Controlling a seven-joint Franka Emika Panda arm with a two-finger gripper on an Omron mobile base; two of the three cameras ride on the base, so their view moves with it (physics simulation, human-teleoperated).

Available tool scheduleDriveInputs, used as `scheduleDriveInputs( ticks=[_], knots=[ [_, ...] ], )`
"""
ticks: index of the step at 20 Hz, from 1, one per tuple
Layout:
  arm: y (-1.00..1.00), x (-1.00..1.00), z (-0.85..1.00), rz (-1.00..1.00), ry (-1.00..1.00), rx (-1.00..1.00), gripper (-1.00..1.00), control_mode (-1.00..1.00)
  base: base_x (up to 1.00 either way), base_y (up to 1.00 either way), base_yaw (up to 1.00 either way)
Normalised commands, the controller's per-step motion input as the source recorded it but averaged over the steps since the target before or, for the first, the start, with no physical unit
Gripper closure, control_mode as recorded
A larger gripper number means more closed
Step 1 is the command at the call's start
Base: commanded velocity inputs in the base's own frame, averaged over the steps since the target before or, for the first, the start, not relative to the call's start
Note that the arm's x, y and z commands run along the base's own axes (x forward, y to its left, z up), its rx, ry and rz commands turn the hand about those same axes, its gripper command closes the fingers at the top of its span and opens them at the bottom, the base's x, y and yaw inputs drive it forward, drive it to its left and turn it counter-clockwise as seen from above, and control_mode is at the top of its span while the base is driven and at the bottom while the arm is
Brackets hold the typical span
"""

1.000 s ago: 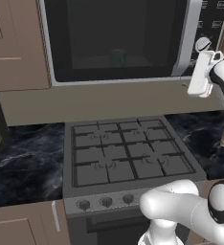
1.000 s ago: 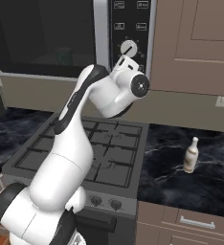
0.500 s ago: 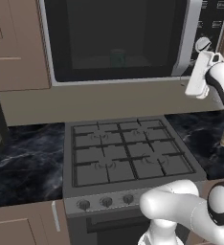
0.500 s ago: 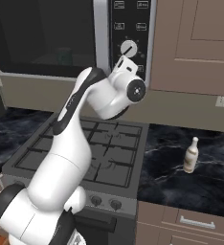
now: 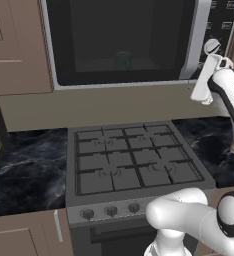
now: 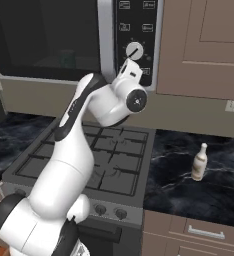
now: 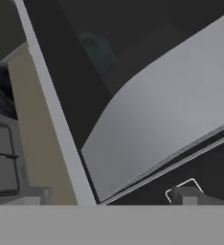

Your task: Place the microwavable item in the microwave. Then, close the microwave door and press the start button.

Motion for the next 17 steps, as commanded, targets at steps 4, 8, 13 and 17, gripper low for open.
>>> scheduleDriveInputs(
  ticks=[4, 8, 13, 17],
  knots=[
    [-0.20, 0.60, -0.20, 0.00, 0.00, 0.00, -1.00, -1.00, 0.00, 0.00, 0.00],
    [-0.23, 0.65, -0.14, 0.00, 0.00, 0.00, -1.00, -1.00, 0.00, 0.00, 0.00],
    [-0.37, 0.66, 0.00, 0.06, 0.02, 0.00, -1.00, -1.00, 0.00, 0.00, 0.00],
    [-0.36, 0.67, -0.01, 0.12, 0.06, 0.00, -1.00, -1.00, 0.00, 0.00, 0.00]
  ],
)
